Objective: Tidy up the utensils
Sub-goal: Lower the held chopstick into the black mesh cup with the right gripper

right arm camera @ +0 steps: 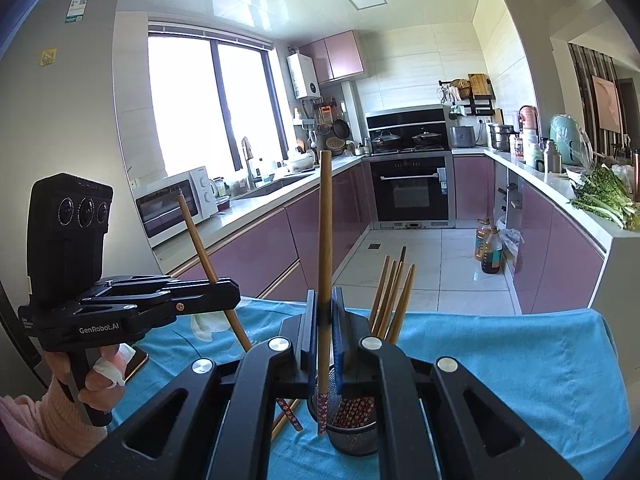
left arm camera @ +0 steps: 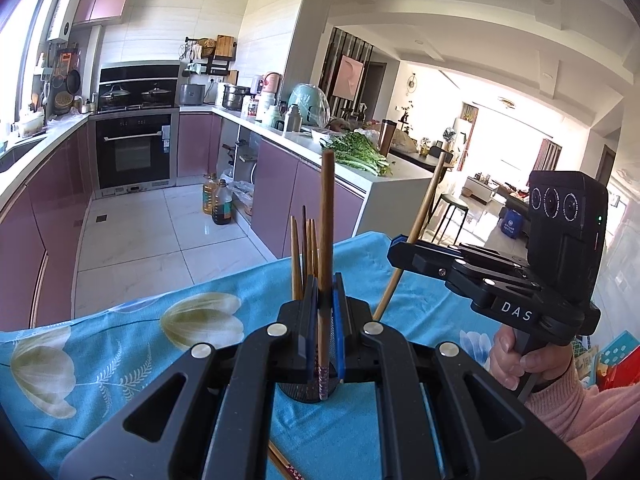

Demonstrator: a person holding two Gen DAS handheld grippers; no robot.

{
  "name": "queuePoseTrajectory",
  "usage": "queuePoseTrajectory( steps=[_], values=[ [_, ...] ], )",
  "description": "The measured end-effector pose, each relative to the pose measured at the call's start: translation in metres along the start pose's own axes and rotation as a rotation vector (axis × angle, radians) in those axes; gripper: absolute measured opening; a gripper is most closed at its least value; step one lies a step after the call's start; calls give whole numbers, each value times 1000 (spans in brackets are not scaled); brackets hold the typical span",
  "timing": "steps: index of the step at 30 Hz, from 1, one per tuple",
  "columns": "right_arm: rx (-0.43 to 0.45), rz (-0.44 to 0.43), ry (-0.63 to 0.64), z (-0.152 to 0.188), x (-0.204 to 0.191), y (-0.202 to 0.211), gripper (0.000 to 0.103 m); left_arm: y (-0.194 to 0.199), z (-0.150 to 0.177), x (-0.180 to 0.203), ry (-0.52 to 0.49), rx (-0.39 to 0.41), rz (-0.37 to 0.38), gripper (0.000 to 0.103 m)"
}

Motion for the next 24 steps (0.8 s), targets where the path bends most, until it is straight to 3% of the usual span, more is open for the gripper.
queuePoseTrajectory(
  steps=[24],
  values=[
    [22,21,-6,-11,5,-12,6,7,-18,7,-12,50,-9,8]
  ],
)
Point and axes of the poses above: each gripper's, at about its wrist camera, not at the fingertips, and y roughly against the way its jaws point, x to its right, z to its underside, the point moved 2 cm from there along -y, roughly the way its jaws point, and after that the axes turned 1 degree about x, right-handed, at the moved point
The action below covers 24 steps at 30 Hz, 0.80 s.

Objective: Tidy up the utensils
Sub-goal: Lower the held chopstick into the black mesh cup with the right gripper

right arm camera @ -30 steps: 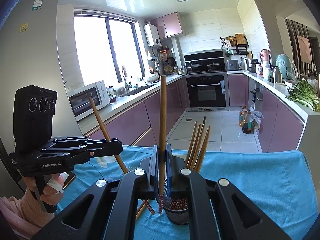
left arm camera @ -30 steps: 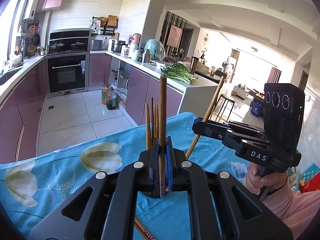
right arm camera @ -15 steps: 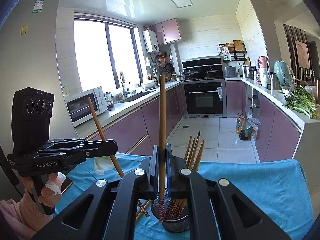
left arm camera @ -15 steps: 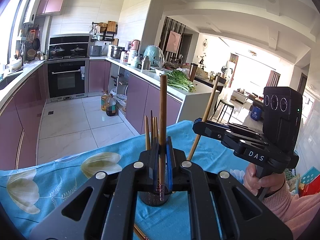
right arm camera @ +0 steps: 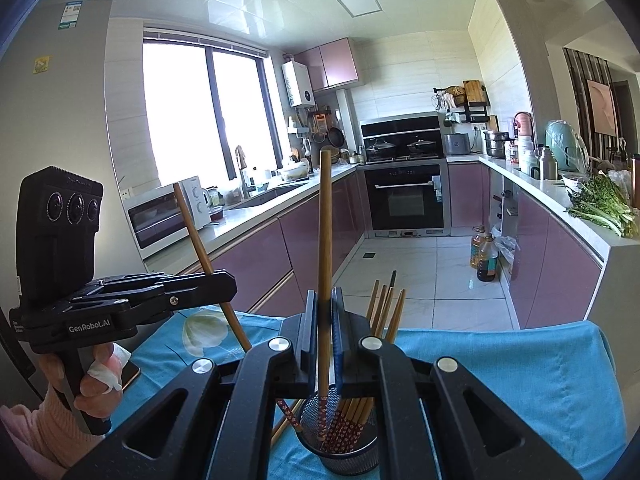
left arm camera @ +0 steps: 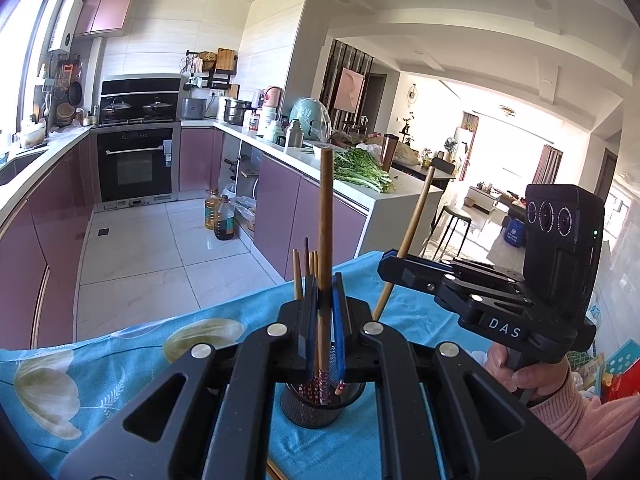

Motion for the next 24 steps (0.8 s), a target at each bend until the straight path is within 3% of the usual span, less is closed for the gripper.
queuePoseTrajectory(
  steps=[24],
  values=[
    [-74,4,-41,18,10,-29,6,-12,4,-6,-8,-93,-14,8]
  ],
)
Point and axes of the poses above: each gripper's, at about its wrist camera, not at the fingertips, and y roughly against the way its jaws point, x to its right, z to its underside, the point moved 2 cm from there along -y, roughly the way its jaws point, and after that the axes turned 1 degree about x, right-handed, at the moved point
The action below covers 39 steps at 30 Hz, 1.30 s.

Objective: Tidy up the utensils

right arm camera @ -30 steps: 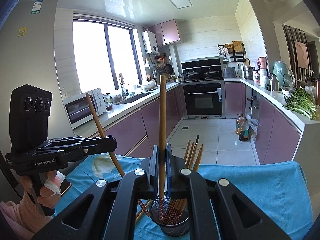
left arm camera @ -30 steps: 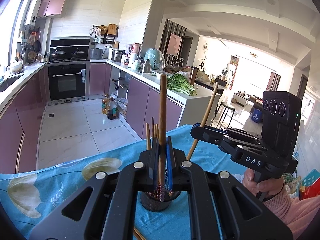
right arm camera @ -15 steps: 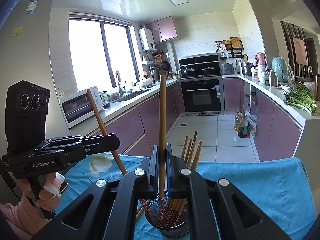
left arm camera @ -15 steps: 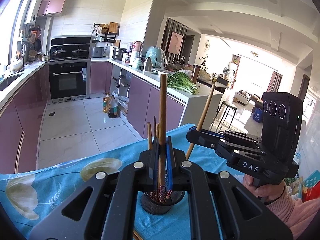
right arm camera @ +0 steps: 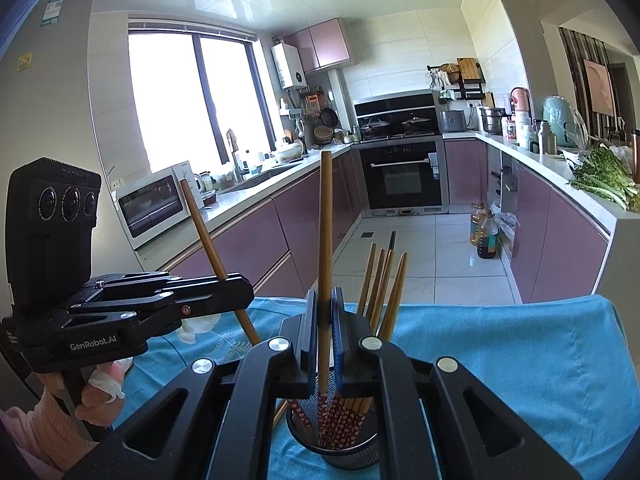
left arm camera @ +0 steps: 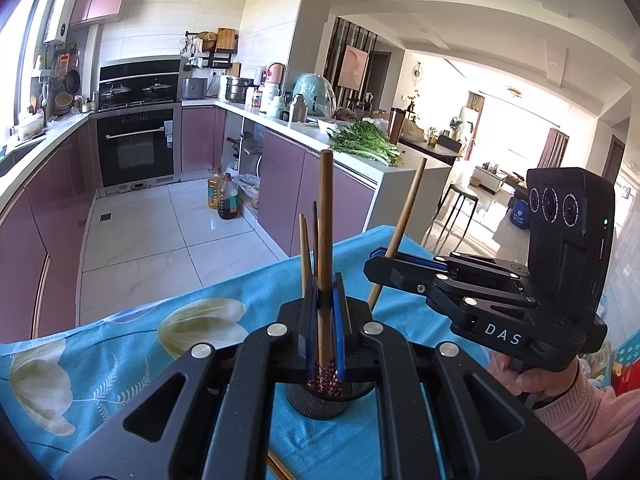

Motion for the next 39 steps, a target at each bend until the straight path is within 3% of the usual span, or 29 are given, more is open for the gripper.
queuePoseTrajectory(
  steps=[27,35,39],
  values=[
    [-136,20,-56,25,16,-46,8,-65,12,-13,4,-144,-10,9],
    [-134,27,-84,30,16,-42,9,-83,21,-18,19,-164,-6,19],
    [-128,27,-84,31,16,-37,15,-86,30,-24,38,-167,-9,21]
  ],
)
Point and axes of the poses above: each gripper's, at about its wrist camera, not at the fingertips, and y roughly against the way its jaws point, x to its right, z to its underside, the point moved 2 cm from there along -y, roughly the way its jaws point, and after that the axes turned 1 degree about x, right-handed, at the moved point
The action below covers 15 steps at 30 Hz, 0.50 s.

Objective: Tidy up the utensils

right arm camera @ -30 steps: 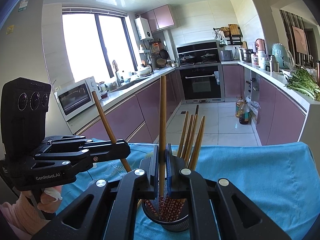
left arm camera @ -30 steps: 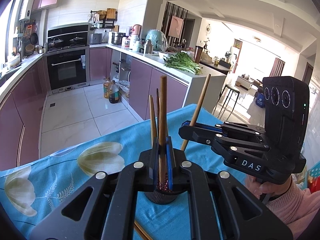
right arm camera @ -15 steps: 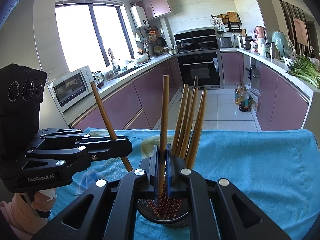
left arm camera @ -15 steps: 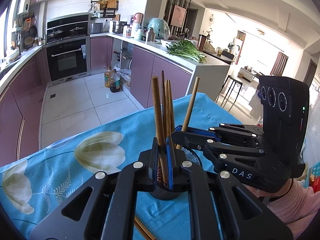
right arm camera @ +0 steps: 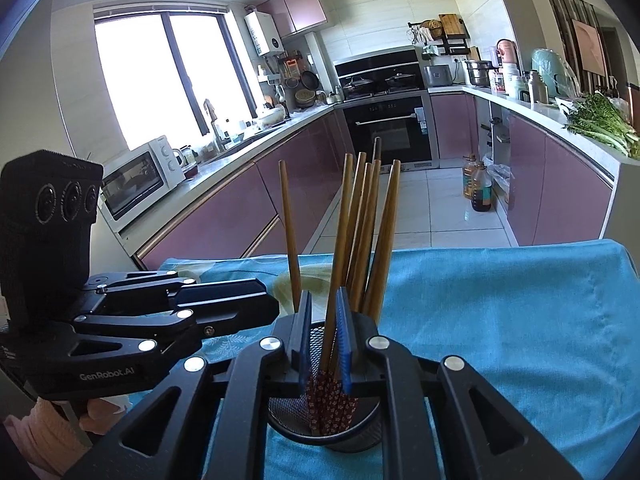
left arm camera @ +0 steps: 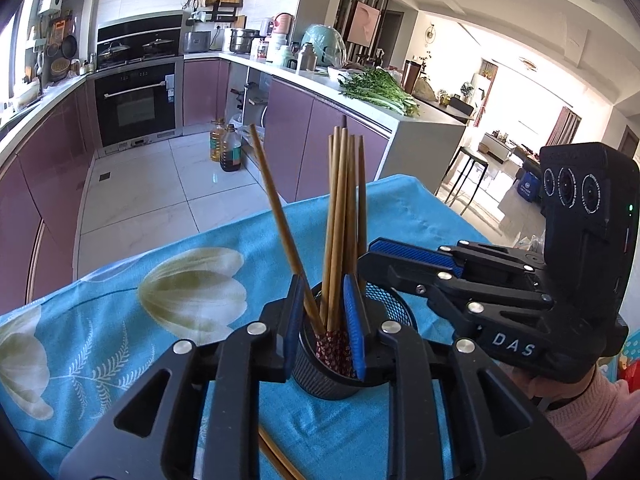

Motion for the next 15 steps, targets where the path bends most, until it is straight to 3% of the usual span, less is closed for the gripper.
queuePoseTrajectory(
  steps=[7,15],
  values=[
    [1,-25,6,9,-5,10,26,14,21,-9,17,45,-44,29],
    [-17,-115,68,28,-29,30,39,52,55,-27,50,111,-161,41]
  ],
)
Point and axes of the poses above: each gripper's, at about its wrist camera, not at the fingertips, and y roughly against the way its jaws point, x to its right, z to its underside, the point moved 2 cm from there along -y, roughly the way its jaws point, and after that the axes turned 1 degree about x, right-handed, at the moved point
